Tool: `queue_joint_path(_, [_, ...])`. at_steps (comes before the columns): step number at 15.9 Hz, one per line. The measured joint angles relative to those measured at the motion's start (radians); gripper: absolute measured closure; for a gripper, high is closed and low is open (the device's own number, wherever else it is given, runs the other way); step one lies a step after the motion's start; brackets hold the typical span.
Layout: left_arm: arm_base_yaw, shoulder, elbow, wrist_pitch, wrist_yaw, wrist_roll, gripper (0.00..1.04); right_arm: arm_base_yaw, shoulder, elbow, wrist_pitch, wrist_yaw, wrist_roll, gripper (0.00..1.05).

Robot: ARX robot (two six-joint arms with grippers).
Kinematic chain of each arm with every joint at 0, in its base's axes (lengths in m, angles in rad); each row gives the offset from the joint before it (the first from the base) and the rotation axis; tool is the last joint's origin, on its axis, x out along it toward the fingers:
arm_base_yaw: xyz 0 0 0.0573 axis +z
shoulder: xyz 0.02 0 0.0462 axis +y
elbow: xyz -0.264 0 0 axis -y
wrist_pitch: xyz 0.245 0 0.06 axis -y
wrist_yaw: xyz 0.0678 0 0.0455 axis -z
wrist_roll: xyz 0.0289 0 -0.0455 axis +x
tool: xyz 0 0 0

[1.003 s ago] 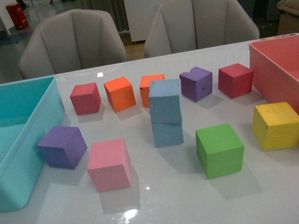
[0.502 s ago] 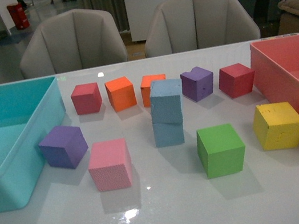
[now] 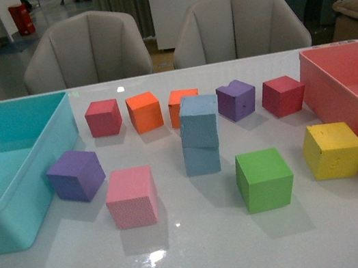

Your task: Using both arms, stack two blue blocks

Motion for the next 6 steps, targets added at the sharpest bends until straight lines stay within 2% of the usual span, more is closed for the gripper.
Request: queue_joint_path(6, [0.000, 0.000, 0.000, 0.000, 0.000, 0.000, 0.07, 0.000, 0.000, 0.000, 0.000, 0.000, 0.000, 0.06])
